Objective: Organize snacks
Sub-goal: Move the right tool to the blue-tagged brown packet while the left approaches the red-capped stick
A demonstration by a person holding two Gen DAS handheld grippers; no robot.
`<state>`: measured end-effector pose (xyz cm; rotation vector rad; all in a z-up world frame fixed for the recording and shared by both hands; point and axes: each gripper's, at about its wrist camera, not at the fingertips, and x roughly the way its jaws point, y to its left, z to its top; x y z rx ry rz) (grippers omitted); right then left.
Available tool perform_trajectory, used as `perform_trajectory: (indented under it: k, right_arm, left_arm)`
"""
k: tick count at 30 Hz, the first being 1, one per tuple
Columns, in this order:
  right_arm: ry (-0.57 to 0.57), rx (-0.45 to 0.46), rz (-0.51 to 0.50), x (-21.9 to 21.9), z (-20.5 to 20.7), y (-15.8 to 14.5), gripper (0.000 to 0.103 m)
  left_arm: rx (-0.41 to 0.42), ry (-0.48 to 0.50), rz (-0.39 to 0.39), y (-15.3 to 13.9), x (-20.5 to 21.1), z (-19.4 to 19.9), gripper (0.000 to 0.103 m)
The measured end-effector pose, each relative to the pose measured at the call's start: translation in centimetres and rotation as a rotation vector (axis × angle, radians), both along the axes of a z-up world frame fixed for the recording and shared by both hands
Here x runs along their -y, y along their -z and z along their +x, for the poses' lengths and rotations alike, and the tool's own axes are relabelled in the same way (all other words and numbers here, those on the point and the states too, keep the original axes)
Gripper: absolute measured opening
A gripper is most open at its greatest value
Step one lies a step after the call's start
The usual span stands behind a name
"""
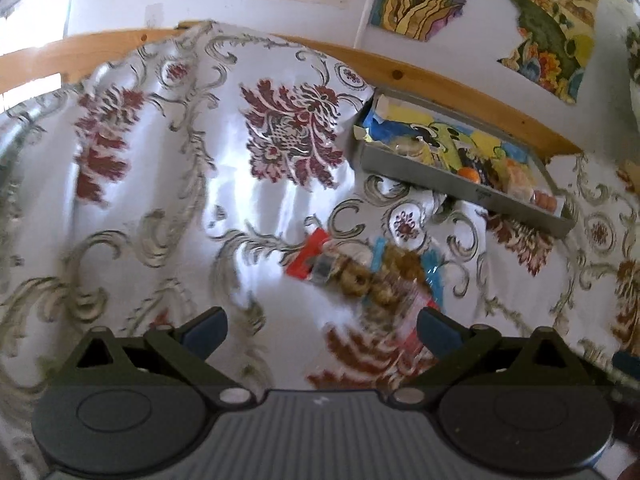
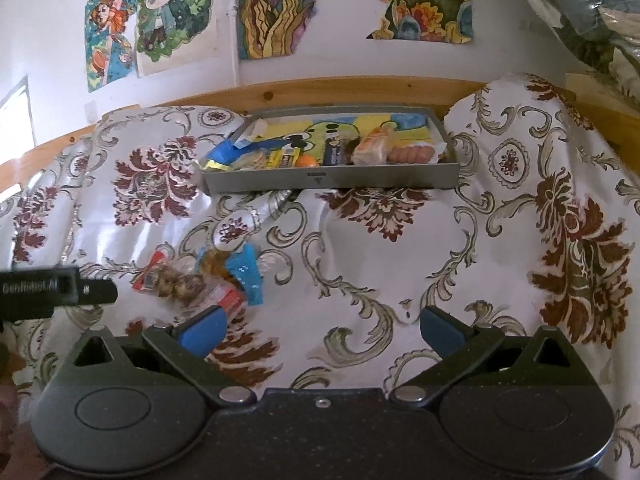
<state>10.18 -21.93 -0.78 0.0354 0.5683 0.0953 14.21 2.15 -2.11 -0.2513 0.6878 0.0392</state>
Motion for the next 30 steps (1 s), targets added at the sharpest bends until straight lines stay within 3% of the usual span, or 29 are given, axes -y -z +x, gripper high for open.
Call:
perform_trajectory:
  k: [8, 13, 21, 30]
  right_arm:
    - [-0.016, -0.011, -0.063, 0.0, 3.3, 0.7, 0.102]
    - [-0.015, -0.008, -0.087, 0.1, 5.8, 1.3, 0.102]
    - [-0.005, -0.009, -0.096, 0.1, 8.3, 2.1, 0.102]
    - [-0.016, -0.011, -0.077, -0.1, 8.7, 2.4, 0.102]
  left_arm:
    - [-0.129, -0.072, -0.155, 1.8, -0.1, 5.5, 0.103]
    - [-0.227, -0.147, -0.168, 3.1, 0.4, 7.8, 0.103]
    - [-0.273, -0.210, -0.191, 3.4, 1.3, 10.3, 0.102]
    - [-0.315, -0.218, -0.282, 4.3, 2.0, 11.7, 0.082]
